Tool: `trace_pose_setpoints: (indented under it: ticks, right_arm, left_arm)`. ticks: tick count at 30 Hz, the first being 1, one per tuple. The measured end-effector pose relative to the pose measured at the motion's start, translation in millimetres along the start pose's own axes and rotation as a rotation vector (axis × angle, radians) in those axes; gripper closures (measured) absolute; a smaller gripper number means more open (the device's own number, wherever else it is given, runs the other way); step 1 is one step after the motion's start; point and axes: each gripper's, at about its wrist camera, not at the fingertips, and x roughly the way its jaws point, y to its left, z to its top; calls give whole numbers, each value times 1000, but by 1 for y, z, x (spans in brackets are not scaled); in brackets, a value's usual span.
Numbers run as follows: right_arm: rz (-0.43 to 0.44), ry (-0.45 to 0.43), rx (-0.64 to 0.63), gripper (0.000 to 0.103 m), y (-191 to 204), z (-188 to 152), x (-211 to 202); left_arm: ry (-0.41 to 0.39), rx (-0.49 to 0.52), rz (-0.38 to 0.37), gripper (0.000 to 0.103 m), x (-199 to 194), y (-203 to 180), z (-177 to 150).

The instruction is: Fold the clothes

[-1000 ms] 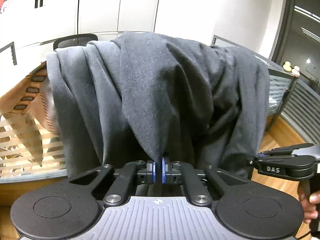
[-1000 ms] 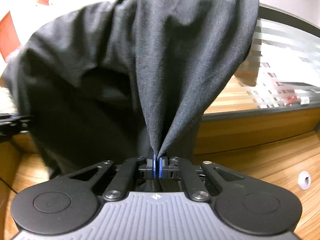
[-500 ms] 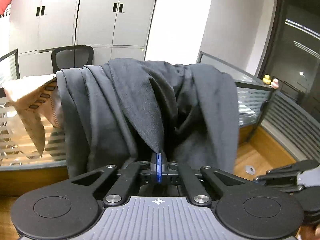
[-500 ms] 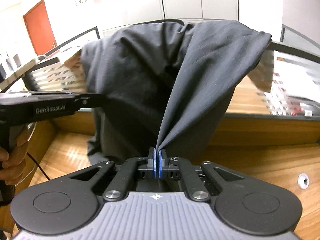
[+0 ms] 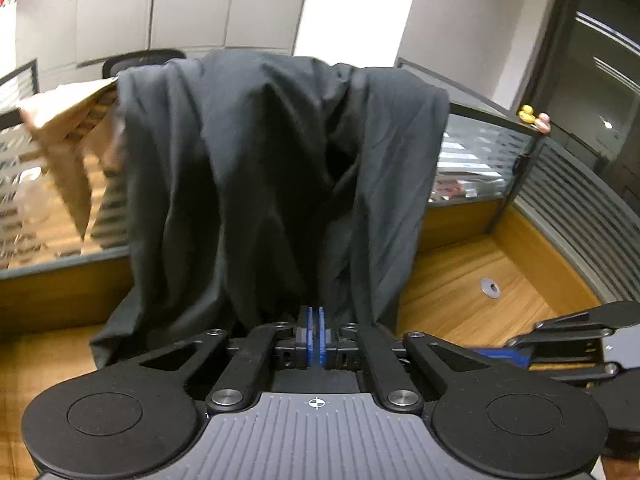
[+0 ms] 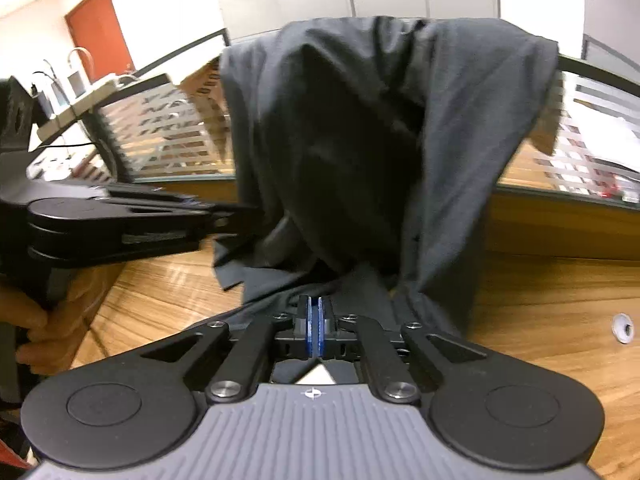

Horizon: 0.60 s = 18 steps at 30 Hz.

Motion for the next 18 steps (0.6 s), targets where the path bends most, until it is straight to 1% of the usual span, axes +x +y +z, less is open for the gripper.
trace_pose_setpoints:
  ticks: [1,2,3,4,5,6,7,8,9,10,11,13,18]
  right_arm:
    - [-19,-3,1,85,-4,-1,-1]
    - [-39,-6,3,69,-7,-2,-2]
    - [-54,-11,12,64,-12,-2,-2]
    - [-70,-16,21,52,-18,-2,-2]
    - [-82,-27,34,40,-23,-2,-2]
    - [-94,-38,46,34,-29,-1,-1]
    - [-107,-50,59,22,-34,-1,0]
    - [-122,-67,72,13,-40,1,0]
    - [-137,-84,86,10,-45,3,0]
    - [-152,-101,99,4,-51,5,1]
    - [-167,-119,114,1,-57,7,2]
    - [-195,-143,142,1,-69,11,6]
    - [-220,-141,192,1,-93,18,34]
  left_arm:
    - [3,-7,5,85,0,2,0]
    - [6,-14,11,79,-1,4,0]
    - [9,-21,16,67,-1,5,0]
    - [4,-19,22,60,-1,7,3]
    - [-2,-17,28,57,0,8,6]
    - [-7,-15,35,53,1,9,8]
    - [-13,-12,41,48,1,11,11]
    - [-18,-10,47,46,2,12,14]
    - [-24,-8,53,44,2,13,17]
    - [-28,-6,57,43,4,15,20]
    - [-29,-6,59,43,7,17,22]
    - [-29,-11,62,42,13,23,27]
    - [-43,-29,56,42,30,34,40]
